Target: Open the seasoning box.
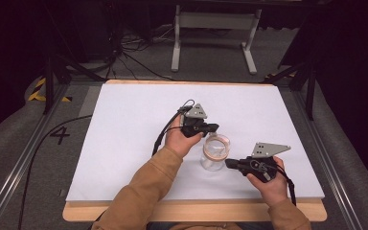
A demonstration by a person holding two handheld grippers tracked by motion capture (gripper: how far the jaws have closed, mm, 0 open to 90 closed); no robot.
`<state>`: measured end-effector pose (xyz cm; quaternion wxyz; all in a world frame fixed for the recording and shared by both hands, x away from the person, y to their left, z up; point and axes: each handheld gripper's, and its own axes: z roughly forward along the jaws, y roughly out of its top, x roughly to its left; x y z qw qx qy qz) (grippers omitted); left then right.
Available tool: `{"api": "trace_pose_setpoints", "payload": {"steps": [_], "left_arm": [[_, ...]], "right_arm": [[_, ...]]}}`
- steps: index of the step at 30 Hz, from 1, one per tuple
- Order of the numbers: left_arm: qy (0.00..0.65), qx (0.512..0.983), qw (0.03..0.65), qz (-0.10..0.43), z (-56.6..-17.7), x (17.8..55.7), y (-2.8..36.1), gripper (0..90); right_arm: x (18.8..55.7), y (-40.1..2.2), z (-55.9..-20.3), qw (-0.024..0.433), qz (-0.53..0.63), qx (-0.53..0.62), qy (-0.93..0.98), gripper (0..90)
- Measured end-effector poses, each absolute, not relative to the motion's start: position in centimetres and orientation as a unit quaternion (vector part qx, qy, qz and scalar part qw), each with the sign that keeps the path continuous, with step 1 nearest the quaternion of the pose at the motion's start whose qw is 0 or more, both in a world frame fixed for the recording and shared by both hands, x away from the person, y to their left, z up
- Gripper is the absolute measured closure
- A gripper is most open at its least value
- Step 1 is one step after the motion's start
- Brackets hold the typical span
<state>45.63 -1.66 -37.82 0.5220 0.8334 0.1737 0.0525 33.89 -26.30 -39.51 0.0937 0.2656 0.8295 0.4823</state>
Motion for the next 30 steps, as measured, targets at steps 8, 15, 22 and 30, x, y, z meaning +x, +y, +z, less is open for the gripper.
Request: {"api": "trace_pose_setpoints", "payload": {"steps": [8, 15, 22, 30], "left_arm": [[0.175, 0.83, 0.527, 0.048, -37.91, 45.72, -1.63, 89.8], [0.175, 0.831, 0.526, 0.049, -37.88, 45.73, -1.6, 89.7], [0.182, 0.831, 0.523, 0.05, -37.8, 45.64, -1.58, 88.8], [0.202, 0.831, 0.515, 0.056, -37.09, 45.53, -0.66, 80.5]], "right_arm": [[34.36, -25.81, -38.8, 0.084, 0.51, 0.259, 0.816, 90.0], [34.27, -25.95, -38.75, 0.097, 0.524, 0.265, 0.803, 90.0], [34.33, -26.07, -38.75, 0.101, 0.526, 0.269, 0.801, 90.0], [34.06, -25.84, -38.46, 0.12, 0.514, 0.264, 0.807, 90.0]]}}
